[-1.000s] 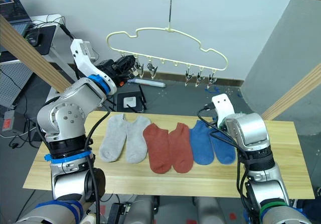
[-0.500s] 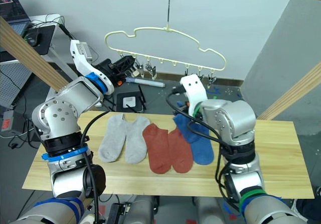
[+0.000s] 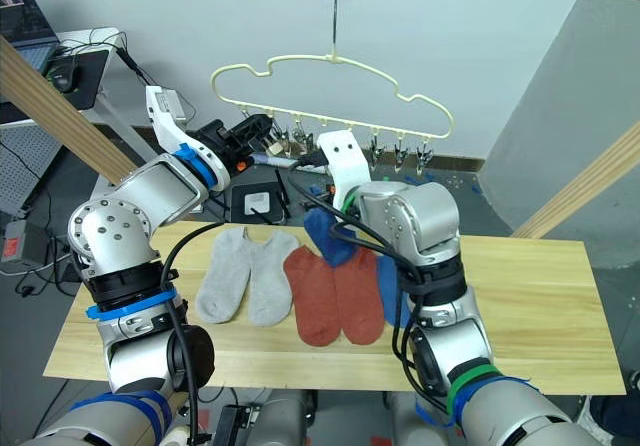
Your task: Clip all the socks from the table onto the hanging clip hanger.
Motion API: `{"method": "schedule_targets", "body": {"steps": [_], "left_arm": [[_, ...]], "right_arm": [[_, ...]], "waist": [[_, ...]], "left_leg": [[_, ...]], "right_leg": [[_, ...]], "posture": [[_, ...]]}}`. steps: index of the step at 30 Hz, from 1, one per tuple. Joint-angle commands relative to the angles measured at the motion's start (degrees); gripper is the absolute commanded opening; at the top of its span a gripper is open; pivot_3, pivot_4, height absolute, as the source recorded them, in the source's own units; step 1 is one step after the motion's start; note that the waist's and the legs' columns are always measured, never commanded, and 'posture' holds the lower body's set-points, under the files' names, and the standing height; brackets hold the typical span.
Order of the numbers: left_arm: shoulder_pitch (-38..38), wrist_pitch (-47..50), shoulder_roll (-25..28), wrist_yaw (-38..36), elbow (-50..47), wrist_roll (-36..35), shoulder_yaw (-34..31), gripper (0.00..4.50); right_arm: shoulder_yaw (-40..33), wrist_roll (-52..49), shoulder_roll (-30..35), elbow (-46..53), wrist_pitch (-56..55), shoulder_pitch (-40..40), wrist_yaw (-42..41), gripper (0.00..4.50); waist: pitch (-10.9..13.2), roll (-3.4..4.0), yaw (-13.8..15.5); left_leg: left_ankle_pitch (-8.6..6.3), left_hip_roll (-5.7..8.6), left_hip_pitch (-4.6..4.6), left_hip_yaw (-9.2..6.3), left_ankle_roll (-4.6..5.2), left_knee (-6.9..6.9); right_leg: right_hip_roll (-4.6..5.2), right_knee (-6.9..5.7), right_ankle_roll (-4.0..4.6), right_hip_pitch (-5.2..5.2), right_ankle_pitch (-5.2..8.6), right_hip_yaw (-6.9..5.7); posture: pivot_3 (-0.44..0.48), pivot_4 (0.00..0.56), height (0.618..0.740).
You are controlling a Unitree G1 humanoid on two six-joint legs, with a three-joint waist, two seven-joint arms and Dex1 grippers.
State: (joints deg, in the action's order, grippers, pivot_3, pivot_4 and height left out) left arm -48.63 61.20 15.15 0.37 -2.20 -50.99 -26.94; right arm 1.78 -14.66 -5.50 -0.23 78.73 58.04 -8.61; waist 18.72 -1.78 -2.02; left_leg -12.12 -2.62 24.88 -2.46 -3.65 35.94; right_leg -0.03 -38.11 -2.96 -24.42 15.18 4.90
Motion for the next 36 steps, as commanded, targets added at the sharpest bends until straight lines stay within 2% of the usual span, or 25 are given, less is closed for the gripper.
{"method": "schedule_targets", "body": {"steps": [1,25,36], "left_arm": [[0.0,0.1,0.3,0.9,-1.0,-1.4,-0.8,0.23],[1.8,0.7,0.8,2.8,-0.6,-3.9,-0.1,0.23],[0.8,-3.2,1.0,2.7,2.0,-2.5,-0.5,0.23]], "right_arm": [[-0.6,-0.5,-1.6,-1.1,-3.2,3.0,0.1,0.01],[-3.4,-1.3,-5.2,-14.9,-13.7,14.6,1.0,0.01],[-3.6,-2.9,-6.2,-11.2,-8.7,13.1,1.8,0.01]], "waist": [[0.0,0.0,0.0],[0.0,0.02,-0.2],[0.0,0.02,-0.4]], "left_leg": [[0.0,0.0,0.0,0.0,-0.01,0.0],[-0.02,-0.02,0.01,0.01,-0.08,-0.03],[-0.03,-0.02,0.02,0.02,-0.1,-0.05]], "right_leg": [[0.0,0.0,0.0,0.0,0.0,0.0],[-0.01,0.0,0.0,-0.04,0.0,0.0],[0.0,0.0,0.0,-0.07,0.0,0.02]], "posture": [[0.023,0.347,0.74],[0.023,0.342,0.74],[0.007,0.342,0.74]]}}
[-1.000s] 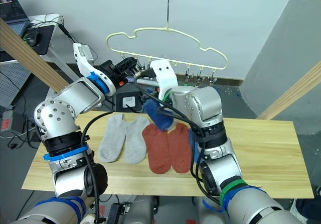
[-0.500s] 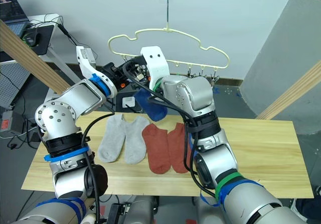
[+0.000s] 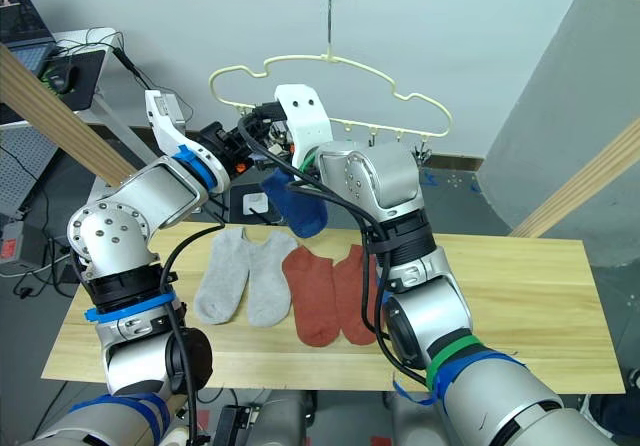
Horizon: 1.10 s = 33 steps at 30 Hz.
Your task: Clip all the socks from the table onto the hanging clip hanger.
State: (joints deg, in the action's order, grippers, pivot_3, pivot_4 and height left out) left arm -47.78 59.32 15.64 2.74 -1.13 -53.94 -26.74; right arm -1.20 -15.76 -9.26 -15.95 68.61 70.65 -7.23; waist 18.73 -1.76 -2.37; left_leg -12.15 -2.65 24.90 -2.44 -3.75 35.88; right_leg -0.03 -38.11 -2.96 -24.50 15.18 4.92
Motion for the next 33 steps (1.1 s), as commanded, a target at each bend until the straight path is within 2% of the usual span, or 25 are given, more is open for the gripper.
{"method": "schedule_targets", "body": {"steps": [1,16,33], "left_arm": [[0.0,-1.6,0.5,0.3,1.0,0.5,-0.6,0.23],[-0.2,-3.5,0.4,0.3,2.4,0.5,0.0,0.23],[0.1,-3.0,0.7,0.6,1.9,-0.1,-0.1,0.23]], "right_arm": [[-0.6,-2.0,-2.6,5.1,2.1,0.1,0.6,0.01],[-0.2,-4.9,-4.3,9.4,7.5,-1.9,2.1,0.01],[-0.7,-5.2,-4.3,6.3,4.2,-0.3,3.0,0.01]], "waist": [[0.0,0.0,-0.1],[0.0,0.0,-0.9],[0.0,0.0,-0.9]], "left_leg": [[0.0,-0.01,0.0,0.0,0.0,0.0],[0.0,-0.01,0.0,0.01,0.0,0.0],[0.0,-0.01,0.0,0.04,0.0,-0.01]], "right_leg": [[0.0,0.0,0.0,0.0,0.0,0.0],[0.0,-0.02,0.0,-0.01,0.0,0.01],[-0.01,-0.02,0.0,-0.04,0.0,0.03]], "posture": [[0.007,0.342,0.74],[-0.002,0.339,0.74],[0.012,0.331,0.74]]}}
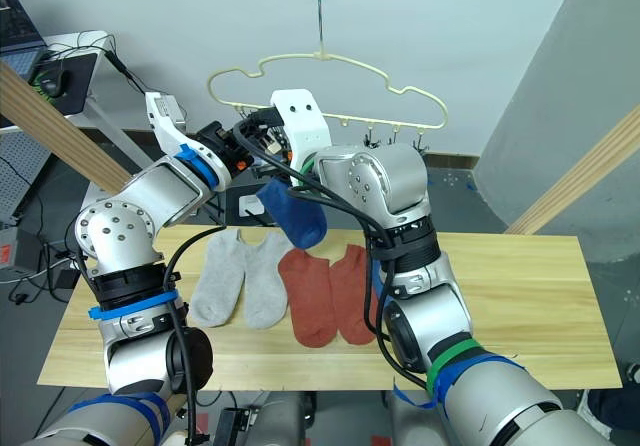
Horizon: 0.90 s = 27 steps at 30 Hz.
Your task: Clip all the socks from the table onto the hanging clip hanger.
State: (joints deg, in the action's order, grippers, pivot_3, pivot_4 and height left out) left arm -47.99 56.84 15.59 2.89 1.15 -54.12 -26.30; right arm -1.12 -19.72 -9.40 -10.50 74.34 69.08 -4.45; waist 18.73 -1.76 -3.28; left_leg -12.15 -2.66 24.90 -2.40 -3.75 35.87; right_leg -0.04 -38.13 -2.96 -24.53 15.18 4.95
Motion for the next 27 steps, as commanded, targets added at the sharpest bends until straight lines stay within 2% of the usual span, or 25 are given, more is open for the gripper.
{"method": "schedule_targets", "body": {"steps": [1,15,27], "left_arm": [[0.3,-0.5,0.7,0.4,-0.4,0.1,-0.5,0.23],[0.5,-0.8,0.3,0.1,-0.1,0.3,-0.1,0.23],[0.9,-1.8,0.0,-0.2,0.1,0.3,0.1,0.23]], "right_arm": [[-0.9,-1.3,-4.2,0.6,-1.8,1.4,0.3,0.01],[-1.6,-1.4,-3.6,-3.8,-6.2,4.3,0.3,0.01],[-1.6,-2.4,-3.4,-3.8,-6.0,4.9,0.0,0.01]], "waist": [[0.0,0.0,0.0],[0.0,0.0,0.0],[0.0,0.0,0.0]], "left_leg": [[0.0,0.0,0.0,0.0,0.0,0.0],[0.0,0.0,0.0,0.04,0.0,0.0],[0.0,0.0,0.02,0.05,0.0,-0.01]], "right_leg": [[0.0,0.0,0.0,0.0,0.0,0.0],[0.0,-0.02,0.0,-0.03,0.0,0.03],[0.0,-0.03,0.0,-0.06,0.0,0.04]], "posture": [[0.012,0.331,0.74],[0.005,0.33,0.74],[-0.001,0.33,0.74]]}}
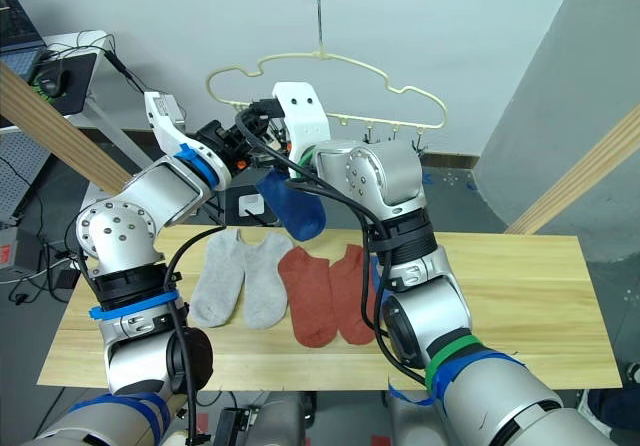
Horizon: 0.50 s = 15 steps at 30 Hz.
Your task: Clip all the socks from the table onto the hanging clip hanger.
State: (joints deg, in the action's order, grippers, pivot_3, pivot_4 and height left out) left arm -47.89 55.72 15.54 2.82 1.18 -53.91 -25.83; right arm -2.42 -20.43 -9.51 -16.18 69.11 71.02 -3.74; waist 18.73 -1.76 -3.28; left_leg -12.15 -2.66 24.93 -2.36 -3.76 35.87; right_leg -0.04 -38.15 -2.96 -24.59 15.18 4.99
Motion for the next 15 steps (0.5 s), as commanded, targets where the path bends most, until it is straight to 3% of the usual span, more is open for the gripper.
{"method": "schedule_targets", "body": {"steps": [1,2,3,9,11,15], "left_arm": [[0.9,-0.7,0.1,-0.2,0.1,0.1,-0.3,0.23],[0.9,-0.6,0.1,-0.4,0.1,-0.3,-0.4,0.23],[1.0,-0.6,0.1,-0.6,0.2,-0.5,-0.4,0.97],[1.3,0.1,0.4,-0.6,-0.3,-0.9,-0.2,2.75],[1.4,0.3,0.6,-0.8,-0.7,-1.5,-0.4,2.78],[1.9,0.9,1.4,-1.3,-1.6,-1.2,0.1,2.79]], "right_arm": [[-0.3,-1.7,-3.3,2.0,-0.7,3.0,-0.6,0.01],[-0.4,-1.8,-3.3,2.0,-0.6,2.9,-0.6,0.01],[-0.4,-1.8,-3.3,2.0,-0.5,2.9,-0.5,0.0],[-0.4,-2.5,-3.3,2.0,-0.3,2.8,-0.2,0.0],[-0.3,-2.5,-3.1,2.0,-0.4,2.6,-0.3,0.23],[-0.1,-2.0,-2.9,2.0,-0.6,2.1,0.2,1.43]], "waist": [[0.0,0.0,0.0],[0.0,0.0,0.0],[0.0,0.0,0.0],[0.0,0.0,0.2],[0.0,0.0,0.4],[0.0,0.0,0.5]], "left_leg": [[0.0,0.0,0.0,0.0,0.0,0.0],[0.0,0.0,0.0,0.0,0.0,0.0],[0.0,0.0,0.0,0.01,0.0,0.0],[0.01,0.0,0.31,0.0,-0.01,0.02],[0.09,0.01,0.71,-0.01,-0.15,0.1],[0.21,0.01,1.01,0.0,-0.36,0.15]], "right_leg": [[0.0,0.0,0.0,0.0,0.0,0.0],[0.0,0.0,0.0,0.0,0.0,0.0],[0.0,0.0,0.0,0.0,0.0,0.01],[0.01,-0.01,0.01,-0.3,0.0,-0.01],[0.02,-0.18,0.01,-0.73,-0.01,-0.02],[0.06,-0.59,0.01,-1.13,-0.01,-0.03]], "posture": [[-0.001,0.33,0.74],[-0.001,0.33,0.74],[-0.001,0.33,0.74],[-0.001,0.332,0.74],[-0.001,0.332,0.74],[0.003,0.331,0.74]]}}
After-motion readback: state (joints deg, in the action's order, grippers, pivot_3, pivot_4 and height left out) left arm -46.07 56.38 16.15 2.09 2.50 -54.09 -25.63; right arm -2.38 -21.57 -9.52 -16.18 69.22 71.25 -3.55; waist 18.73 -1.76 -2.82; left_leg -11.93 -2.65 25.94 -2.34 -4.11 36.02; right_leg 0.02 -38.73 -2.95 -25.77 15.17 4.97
